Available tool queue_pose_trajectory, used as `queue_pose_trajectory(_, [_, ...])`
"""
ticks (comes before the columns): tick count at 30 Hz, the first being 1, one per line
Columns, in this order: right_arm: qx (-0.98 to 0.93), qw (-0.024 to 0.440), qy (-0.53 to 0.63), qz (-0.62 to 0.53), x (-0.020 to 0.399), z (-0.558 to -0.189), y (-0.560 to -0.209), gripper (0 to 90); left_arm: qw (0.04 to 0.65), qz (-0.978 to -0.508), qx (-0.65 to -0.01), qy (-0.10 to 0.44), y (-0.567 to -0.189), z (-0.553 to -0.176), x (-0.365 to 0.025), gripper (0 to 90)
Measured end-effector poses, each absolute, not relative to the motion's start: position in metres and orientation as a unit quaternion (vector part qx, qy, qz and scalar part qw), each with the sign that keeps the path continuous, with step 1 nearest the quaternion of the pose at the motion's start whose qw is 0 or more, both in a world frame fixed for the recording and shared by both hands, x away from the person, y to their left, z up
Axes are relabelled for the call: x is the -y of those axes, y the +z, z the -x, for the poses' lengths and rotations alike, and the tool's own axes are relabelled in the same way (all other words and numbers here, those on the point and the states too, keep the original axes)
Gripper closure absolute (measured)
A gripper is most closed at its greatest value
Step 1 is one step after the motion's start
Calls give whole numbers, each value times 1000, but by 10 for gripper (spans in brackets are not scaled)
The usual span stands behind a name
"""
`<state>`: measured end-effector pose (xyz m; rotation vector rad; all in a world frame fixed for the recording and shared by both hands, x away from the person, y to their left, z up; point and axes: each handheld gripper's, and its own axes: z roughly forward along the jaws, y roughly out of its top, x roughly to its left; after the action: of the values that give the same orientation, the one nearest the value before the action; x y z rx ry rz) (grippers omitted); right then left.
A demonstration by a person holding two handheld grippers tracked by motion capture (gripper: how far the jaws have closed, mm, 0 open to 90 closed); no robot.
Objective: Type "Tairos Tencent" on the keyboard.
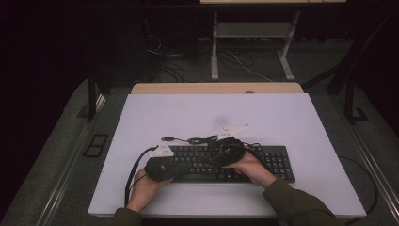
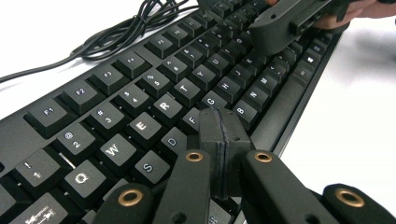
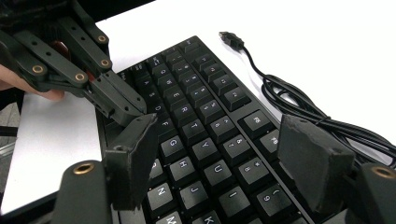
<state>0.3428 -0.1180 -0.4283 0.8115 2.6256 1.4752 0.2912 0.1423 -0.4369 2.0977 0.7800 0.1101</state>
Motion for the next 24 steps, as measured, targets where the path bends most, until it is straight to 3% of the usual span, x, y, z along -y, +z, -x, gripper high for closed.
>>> queue_pose_trajectory(24, [-839,16,477,-260,122,-342,-425,285,433,-843,-315,53,-436,-292,-145,889])
